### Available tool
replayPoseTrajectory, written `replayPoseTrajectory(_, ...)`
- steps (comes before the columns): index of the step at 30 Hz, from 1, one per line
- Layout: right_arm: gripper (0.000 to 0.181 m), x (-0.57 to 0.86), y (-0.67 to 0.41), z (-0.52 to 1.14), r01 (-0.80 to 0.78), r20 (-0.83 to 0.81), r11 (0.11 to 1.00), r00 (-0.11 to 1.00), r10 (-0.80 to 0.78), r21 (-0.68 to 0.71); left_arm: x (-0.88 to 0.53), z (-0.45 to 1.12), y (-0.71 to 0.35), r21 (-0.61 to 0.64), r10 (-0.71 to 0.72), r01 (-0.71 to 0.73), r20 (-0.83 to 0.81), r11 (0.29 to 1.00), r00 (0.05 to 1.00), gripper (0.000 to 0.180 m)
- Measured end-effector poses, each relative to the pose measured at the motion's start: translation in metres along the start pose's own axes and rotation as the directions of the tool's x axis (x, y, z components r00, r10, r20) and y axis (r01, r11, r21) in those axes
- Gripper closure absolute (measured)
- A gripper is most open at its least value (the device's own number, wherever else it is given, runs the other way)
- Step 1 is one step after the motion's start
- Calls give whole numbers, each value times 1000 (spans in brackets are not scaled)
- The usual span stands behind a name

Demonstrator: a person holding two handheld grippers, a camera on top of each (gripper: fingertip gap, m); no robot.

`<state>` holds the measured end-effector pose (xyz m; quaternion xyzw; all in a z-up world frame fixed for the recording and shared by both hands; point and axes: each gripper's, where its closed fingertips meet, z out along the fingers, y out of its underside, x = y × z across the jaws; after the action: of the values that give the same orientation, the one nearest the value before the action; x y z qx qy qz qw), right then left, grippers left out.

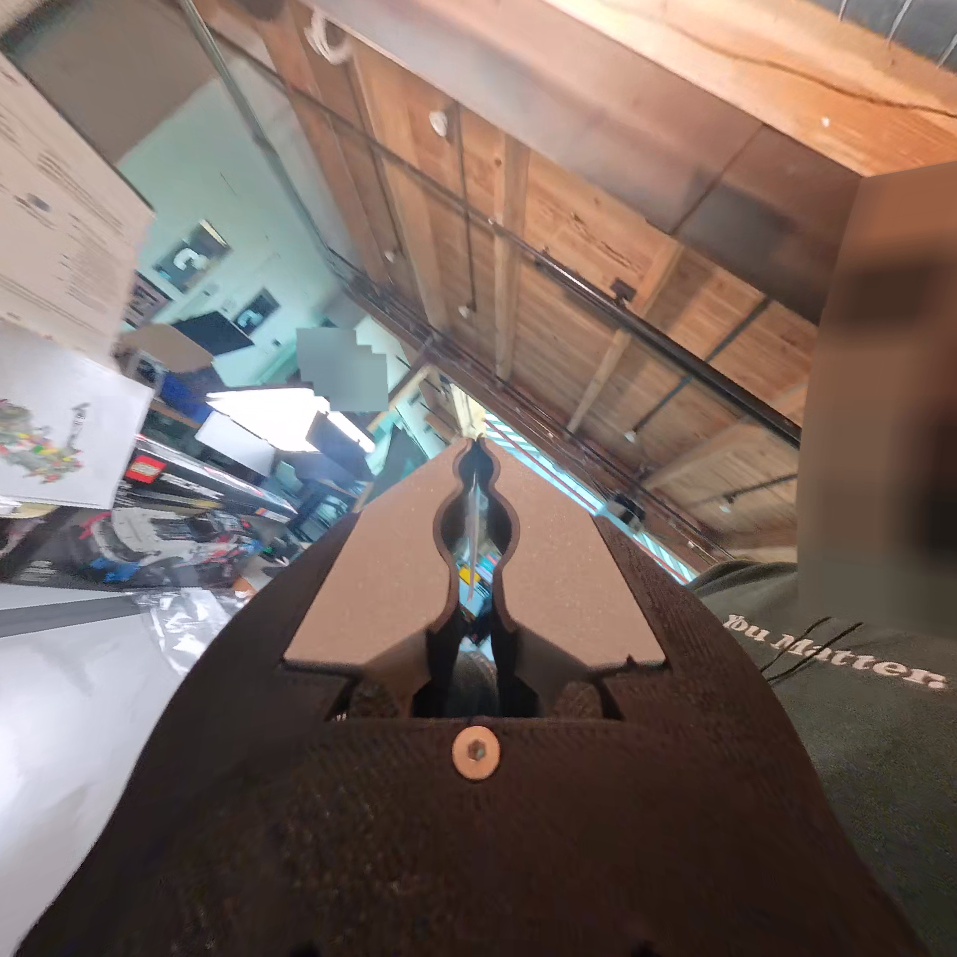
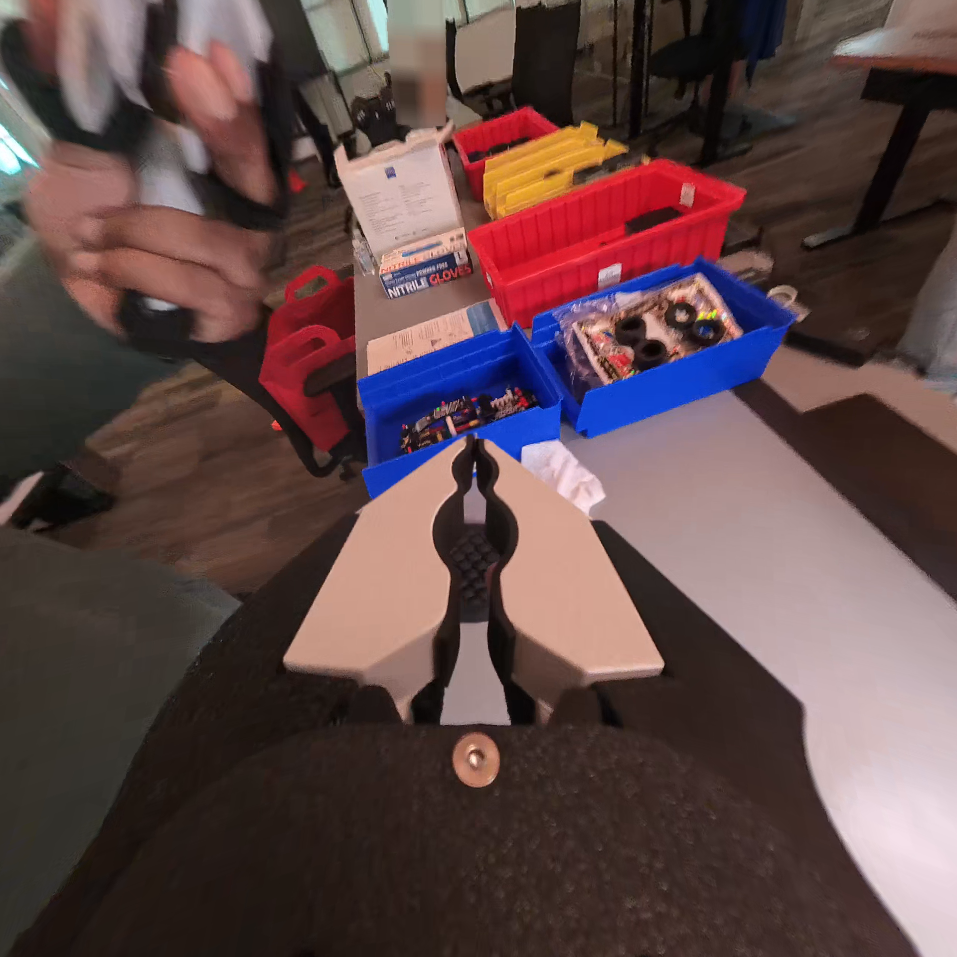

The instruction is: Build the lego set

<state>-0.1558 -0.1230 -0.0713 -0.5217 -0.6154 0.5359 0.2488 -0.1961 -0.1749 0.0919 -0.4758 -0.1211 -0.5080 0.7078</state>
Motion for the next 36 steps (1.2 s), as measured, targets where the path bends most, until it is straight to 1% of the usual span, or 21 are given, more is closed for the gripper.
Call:
replayPoseTrajectory(3, 181, 16, 40, 47, -112, 12, 991, 993, 114, -67, -7, -47, -9, 65, -2, -6, 110, 998, 994, 180)
replayPoseTrajectory(6, 181, 29, 81, 97, -252, 30, 953, 965, 260, -165, -13, -94, -13, 111, -26, 2, 210, 994, 977, 180)
replayPoseTrajectory(9, 181, 38, 114, 146, -318, 26, 914, 942, 335, -251, -17, -134, -19, 157, -40, -6, 286, 988, 957, 180)
replayPoseTrajectory(12, 181, 46, 132, 192, -384, 7, 879, 916, 402, -282, -24, -163, -24, 181, -66, 6, 329, 984, 942, 180)
replayPoseTrajectory(14, 174, 53, 145, 220, -412, -18, 859, 904, 427, -303, -33, -175, -26, 174, -86, 25, 348, 984, 933, 180)
replayPoseTrajectory(18, 150, 75, 171, 261, -465, -106, 821, 883, 458, -331, -58, -187, -32, 120, -111, 71, 372, 990, 922, 180)
replayPoseTrajectory(21, 131, 85, 164, 263, -386, -119, 867, 922, 368, -316, -79, -185, -37, 53, -115, 103, 355, 993, 928, 180)
replayPoseTrajectory(23, 117, 82, 151, 253, -266, -105, 906, 964, 245, -330, -95, -181, -40, 17, -129, 131, 328, 991, 936, 180)
replayPoseTrajectory(25, 108, 75, 133, 237, -130, -91, 935, 990, 106, -331, -110, -174, -41, -28, -137, 152, 295, 988, 946, 180)
replayPoseTrajectory(27, 101, 62, 111, 218, -46, -79, 949, 997, 22, -311, -125, -166, -39, -78, -138, 165, 272, 983, 953, 180)
replayPoseTrajectory(30, 101, 33, 72, 190, -8, -48, 974, 999, -3, -228, -148, -150, -30, -144, -134, 175, 257, 974, 957, 180)
replayPoseTrajectory(33, 106, 1, 40, 165, -9, -4, 989, 1000, 9, -145, -164, -130, -9, -230, -121, 178, 244, 957, 962, 180)
replayPoseTrajectory(36, 106, -10, 27, 148, -1, -22, 995, 1000, -1, -104, -179, -115, 17, -331, -54, 149, 278, 932, 959, 180)
